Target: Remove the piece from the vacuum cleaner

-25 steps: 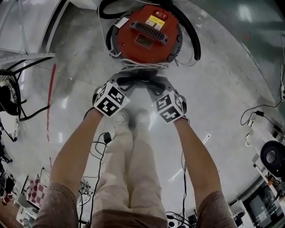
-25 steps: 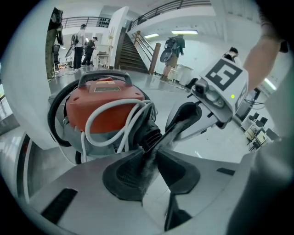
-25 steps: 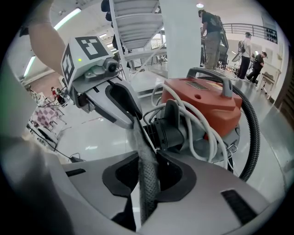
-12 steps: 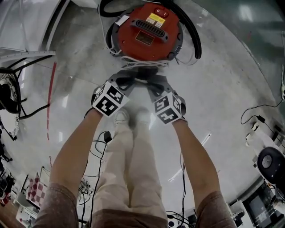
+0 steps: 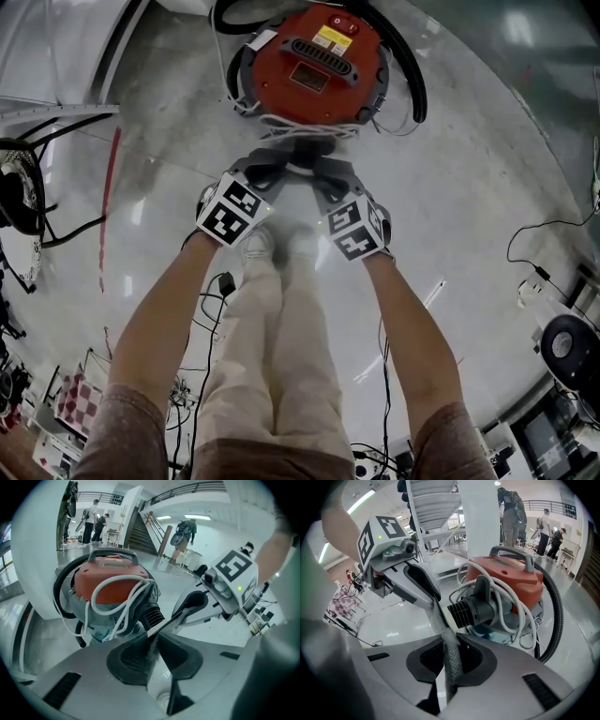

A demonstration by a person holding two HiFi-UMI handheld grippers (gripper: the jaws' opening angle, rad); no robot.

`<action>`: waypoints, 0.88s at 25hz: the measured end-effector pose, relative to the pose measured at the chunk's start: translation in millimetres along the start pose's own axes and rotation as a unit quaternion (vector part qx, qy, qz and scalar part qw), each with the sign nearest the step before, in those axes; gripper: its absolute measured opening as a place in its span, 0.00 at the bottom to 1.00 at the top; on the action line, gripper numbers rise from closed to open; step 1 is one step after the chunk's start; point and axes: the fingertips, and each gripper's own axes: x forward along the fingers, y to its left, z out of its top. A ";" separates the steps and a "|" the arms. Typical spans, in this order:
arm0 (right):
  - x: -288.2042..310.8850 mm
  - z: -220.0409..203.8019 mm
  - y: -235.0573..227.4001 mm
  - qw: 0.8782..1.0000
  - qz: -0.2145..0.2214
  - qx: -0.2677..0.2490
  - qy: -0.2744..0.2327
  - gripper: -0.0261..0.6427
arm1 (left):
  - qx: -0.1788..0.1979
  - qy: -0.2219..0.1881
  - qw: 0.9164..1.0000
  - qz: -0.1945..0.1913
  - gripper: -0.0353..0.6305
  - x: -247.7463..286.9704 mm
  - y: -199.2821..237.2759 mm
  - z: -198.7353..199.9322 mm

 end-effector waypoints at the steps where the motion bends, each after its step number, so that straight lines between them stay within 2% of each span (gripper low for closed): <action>1: 0.0 -0.3 0.4 1.000 0.000 0.003 0.000 0.08 | -0.002 -0.001 1.000 0.000 0.16 -0.4 -0.4 0.0; 10: -1.3 -4.0 9.5 1.000 0.009 0.009 0.005 0.08 | -0.017 0.005 1.000 -0.002 0.16 -5.4 -8.1 -9.6; 14: -2.0 -21.1 30.7 0.999 0.026 -0.031 0.022 0.07 | -0.004 0.024 0.999 -0.021 0.15 -4.8 -26.3 -33.1; 22: -13.0 -33.3 39.9 0.999 0.025 0.014 0.018 0.08 | -0.015 0.026 0.999 -0.022 0.15 -8.0 -43.4 -37.6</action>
